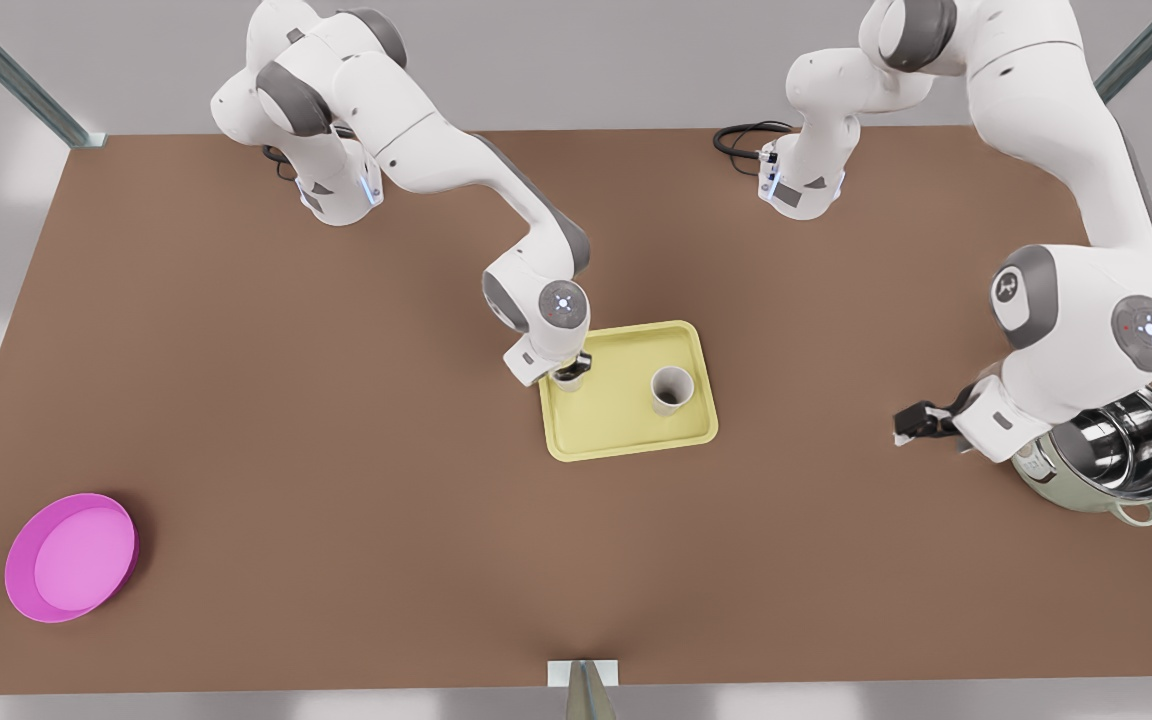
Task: Use the left arm to pick up the white IKEA cup from the tray and place it on the middle-left position; use the right arm to pick up the white IKEA cup from the tray and place it on the middle-right position
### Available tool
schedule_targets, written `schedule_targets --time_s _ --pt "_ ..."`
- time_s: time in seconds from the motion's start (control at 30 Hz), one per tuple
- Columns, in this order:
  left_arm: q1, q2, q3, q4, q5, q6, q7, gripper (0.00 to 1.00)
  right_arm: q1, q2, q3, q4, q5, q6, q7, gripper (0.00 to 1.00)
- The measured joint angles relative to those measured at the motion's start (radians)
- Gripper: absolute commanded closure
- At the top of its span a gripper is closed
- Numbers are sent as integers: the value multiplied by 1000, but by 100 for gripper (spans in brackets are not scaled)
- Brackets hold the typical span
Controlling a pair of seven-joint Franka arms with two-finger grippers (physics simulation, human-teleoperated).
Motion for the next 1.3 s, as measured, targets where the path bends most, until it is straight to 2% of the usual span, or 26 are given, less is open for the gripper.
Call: schedule_targets --time_s 0.13,0.33,0.4,0.53,0.6,0.77,0.97,1.1,1.3 --pt "-18 -12 -18 2 17 0 -8 0 -23 -25 -6 4 8 2 1 85" --pt "-36 -27 -16 1 94 -7 -17 0 -146 -165 -5 4 92 -29 -21 86" --pt "-22 -27 -13 4 87 -24 -20 0 -175 -211 -57 4 109 -55 -42 86" --pt "-8 -21 -27 7 28 -49 -22 0 -187 -223 -236 3 122 -82 -122 86" --pt "-68 -12 -49 10 -3 -59 -24 0 -228 -208 -277 2 128 -79 -178 87" --pt "-322 89 -71 4 4 -37 -128 0 -404 -166 -291 0 140 -50 -377 89" --pt "-346 203 -68 -12 57 60 -257 0 -497 -130 -287 -19 175 20 -645 89" --pt "-370 210 -69 -101 68 142 -326 0 -521 -125 -289 -131 207 148 -833 89" --pt "-386 233 -69 -150 69 254 -414 0 -558 -100 -288 -178 413 279 -1115 89"
